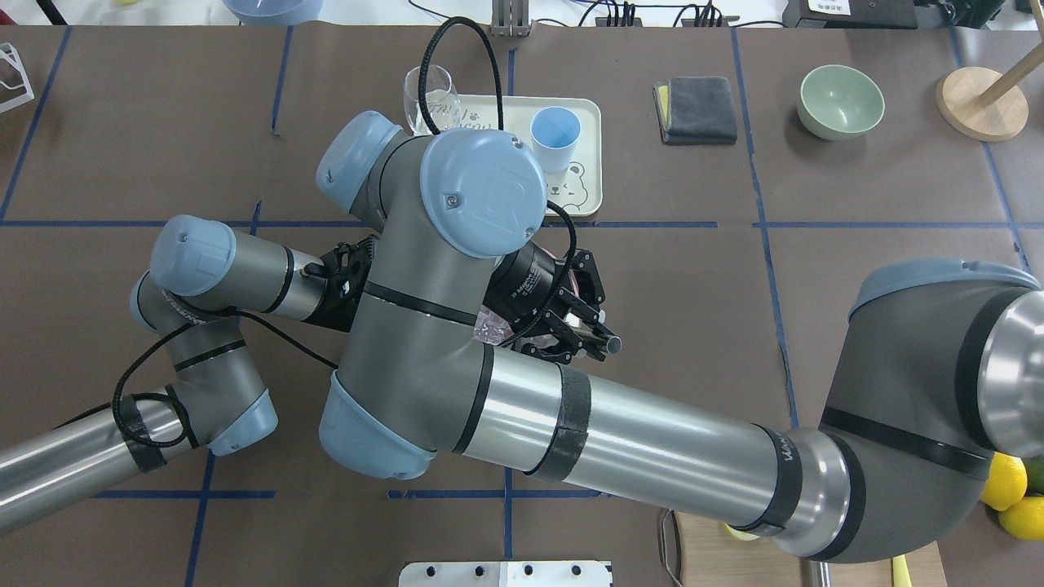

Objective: Put ice in cup with scoop
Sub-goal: 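Dip the scoop into the ice cubes with the right gripper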

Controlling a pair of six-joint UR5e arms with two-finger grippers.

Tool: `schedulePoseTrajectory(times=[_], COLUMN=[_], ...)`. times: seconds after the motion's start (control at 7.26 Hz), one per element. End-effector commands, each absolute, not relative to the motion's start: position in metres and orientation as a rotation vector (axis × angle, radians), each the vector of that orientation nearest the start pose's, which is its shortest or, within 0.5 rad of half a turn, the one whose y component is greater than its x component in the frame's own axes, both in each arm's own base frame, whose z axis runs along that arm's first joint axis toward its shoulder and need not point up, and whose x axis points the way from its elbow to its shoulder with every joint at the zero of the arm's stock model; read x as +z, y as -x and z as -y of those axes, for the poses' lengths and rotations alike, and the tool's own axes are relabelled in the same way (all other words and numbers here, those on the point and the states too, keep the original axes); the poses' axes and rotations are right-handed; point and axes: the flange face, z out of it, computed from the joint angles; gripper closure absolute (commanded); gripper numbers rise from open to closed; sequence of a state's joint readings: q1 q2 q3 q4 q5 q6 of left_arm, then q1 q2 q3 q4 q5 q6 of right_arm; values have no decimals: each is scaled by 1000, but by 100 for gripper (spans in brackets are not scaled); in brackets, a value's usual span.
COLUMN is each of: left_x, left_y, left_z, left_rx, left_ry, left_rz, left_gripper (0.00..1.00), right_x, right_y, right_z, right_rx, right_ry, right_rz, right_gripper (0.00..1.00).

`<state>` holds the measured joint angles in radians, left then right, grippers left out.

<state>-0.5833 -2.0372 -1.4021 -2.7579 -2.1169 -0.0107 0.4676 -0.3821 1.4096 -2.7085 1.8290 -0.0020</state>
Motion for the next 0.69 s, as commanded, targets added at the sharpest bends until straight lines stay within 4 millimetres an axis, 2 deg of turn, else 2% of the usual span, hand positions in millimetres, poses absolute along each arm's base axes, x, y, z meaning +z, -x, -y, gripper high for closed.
schedulePoseTrajectory(times=[0.0,0.41,0.55], left_x=[334,335,334], left_y=[-505,-506,-505], left_z=[431,431,431], left_rx=[1174,1174,1174], left_ry=[-1134,-1132,-1134], left_rz=[-1156,-1155,-1156], left_gripper=[0,0,0], right_x=[101,114,121], right_y=[573,583,578], right_z=[409,412,409], right_rx=[-1091,-1080,-1080], right_ry=[187,120,101], right_rz=[205,245,259], right_gripper=[100,100,100])
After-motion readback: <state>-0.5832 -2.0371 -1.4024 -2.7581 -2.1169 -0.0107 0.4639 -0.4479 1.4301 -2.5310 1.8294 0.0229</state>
